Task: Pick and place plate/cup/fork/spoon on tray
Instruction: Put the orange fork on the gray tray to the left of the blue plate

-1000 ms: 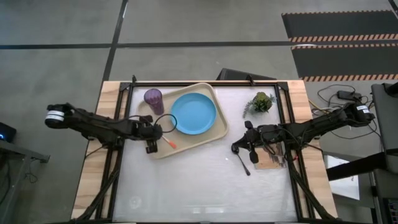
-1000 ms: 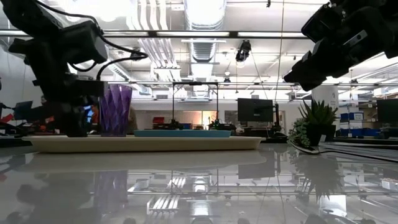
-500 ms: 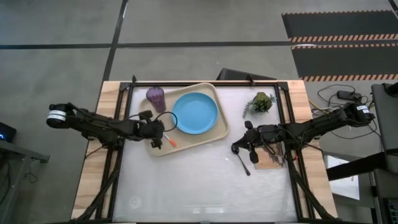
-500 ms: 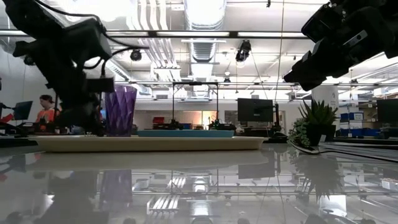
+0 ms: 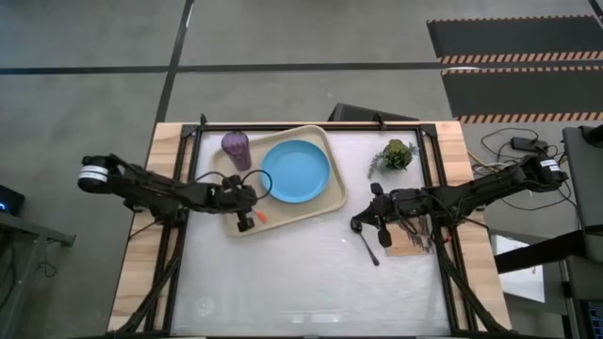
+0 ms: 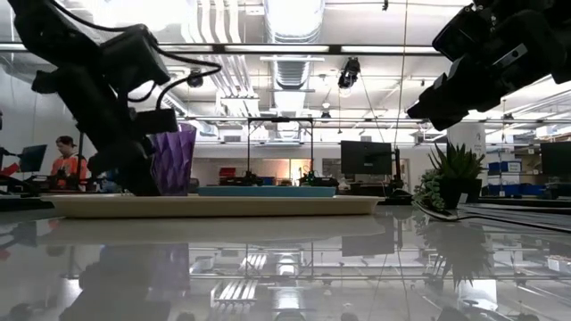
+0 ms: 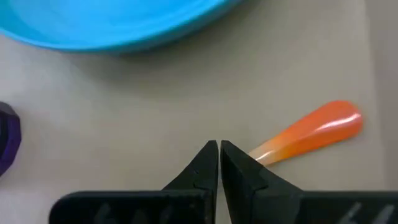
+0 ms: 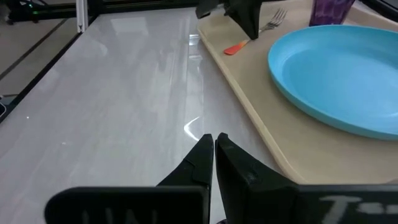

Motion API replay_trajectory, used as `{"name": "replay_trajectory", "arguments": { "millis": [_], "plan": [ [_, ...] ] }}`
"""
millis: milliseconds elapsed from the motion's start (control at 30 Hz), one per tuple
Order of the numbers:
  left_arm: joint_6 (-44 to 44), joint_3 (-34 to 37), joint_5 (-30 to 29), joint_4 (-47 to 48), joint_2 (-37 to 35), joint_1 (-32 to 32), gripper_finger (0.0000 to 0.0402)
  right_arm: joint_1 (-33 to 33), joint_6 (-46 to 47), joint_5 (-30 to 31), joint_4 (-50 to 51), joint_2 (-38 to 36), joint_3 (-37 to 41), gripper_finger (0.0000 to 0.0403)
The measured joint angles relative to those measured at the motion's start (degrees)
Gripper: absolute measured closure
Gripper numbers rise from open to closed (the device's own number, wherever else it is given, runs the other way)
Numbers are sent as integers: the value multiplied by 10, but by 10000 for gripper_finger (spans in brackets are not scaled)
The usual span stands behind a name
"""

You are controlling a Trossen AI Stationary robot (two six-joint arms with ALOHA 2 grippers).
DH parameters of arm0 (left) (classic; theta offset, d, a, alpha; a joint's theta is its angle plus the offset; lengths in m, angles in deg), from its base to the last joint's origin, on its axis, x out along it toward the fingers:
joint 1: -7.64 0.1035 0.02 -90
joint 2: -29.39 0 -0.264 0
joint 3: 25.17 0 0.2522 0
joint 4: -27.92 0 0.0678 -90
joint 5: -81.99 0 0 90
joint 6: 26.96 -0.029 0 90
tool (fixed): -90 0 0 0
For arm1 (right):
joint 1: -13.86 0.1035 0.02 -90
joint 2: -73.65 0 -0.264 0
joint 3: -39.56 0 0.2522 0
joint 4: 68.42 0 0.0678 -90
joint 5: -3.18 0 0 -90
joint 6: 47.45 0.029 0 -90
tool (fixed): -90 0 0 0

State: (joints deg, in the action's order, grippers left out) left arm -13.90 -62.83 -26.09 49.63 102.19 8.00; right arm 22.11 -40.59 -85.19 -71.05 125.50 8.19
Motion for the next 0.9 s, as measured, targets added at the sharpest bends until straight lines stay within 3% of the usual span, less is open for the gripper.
{"name": "replay_trajectory", "arguments": {
  "millis": [267, 533, 667, 767, 900],
  "plan": [
    [-6, -2, -5, -3, 19, 0, 402, 0, 1, 0, 0, 0, 0, 394],
    [-41, 1, 3, 43, -48, 0, 402, 0, 5, 0, 0, 0, 0, 394],
    [8, -3, 11, 51, -73, -1, 402, 0, 6, 0, 1, 0, 0, 394],
    [45, -15, 9, 125, -87, 0, 402, 0, 3, 0, 1, 0, 0, 394],
    [166, -26, -6, 183, -92, 0, 402, 0, -13, 0, -37, 0, 0, 394]
  ]
}}
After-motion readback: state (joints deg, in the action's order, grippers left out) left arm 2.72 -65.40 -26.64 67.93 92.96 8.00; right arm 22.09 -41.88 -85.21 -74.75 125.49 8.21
